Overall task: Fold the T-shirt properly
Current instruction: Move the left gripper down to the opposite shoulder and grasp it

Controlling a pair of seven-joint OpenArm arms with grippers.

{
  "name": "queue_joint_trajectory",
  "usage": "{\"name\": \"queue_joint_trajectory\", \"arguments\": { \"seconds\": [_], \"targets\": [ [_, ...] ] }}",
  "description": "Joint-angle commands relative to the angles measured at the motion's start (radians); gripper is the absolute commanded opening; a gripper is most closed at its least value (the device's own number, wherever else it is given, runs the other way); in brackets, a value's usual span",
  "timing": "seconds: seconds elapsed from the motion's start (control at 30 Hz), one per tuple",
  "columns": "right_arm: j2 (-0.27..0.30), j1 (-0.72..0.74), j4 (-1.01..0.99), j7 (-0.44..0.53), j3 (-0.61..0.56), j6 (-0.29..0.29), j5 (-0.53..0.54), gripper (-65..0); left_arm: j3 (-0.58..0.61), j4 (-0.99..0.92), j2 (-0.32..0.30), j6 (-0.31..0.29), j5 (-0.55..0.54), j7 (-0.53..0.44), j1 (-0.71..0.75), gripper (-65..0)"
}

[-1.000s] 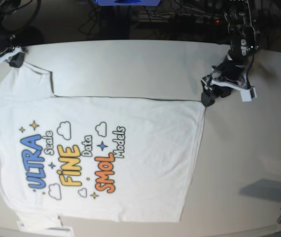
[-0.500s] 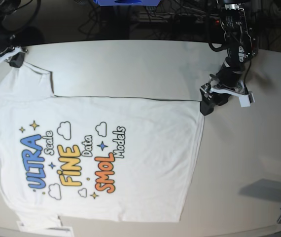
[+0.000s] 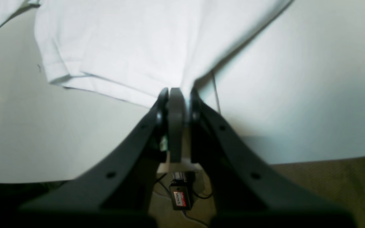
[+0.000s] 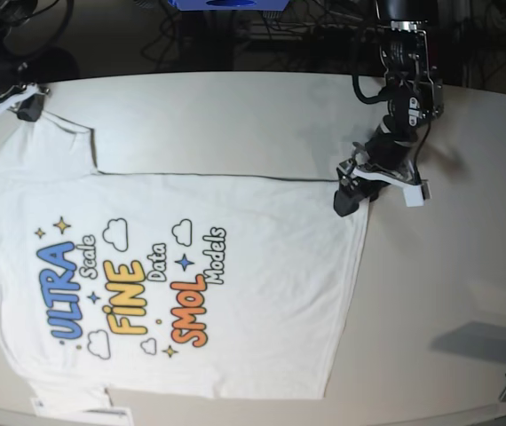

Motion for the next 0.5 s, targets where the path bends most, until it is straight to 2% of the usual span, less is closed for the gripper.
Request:
{"name": "queue_joint_trajectory", "arguments": {
  "seconds": [0.0, 0.17, 0.23, 0.37, 0.47],
  "targets": [
    [0.013, -0.002, 0.013, 0.011, 0.003, 0.003, 0.011, -65.0, 0.012, -0.016, -0.002, 0.042, 0.029, 0.077, 0.005, -34.1],
    [0.013, -0.002, 0.013, 0.011, 0.003, 0.003, 0.011, -65.0, 0.009, -0.030, -0.002, 0.042, 0.029, 0.077, -0.003, -53.2],
    [0.013, -0.002, 0.013, 0.011, 0.003, 0.003, 0.009, -65.0, 0.004, -0.030, -0.002, 0.042, 0.029, 0.077, -0.003, -59.0],
    [0.013, -0.002, 0.019, 0.011, 0.003, 0.003, 0.009, -65.0, 0.004, -0.023, -0.007, 0.042, 0.029, 0.077, 0.003, -65.0],
    [0.032, -0.017, 0.019, 0.017, 0.003, 0.003, 0.009, -65.0, 0.012, -0.021, -0.008, 0.042, 0.029, 0.077, 0.009, -65.0]
  ]
}}
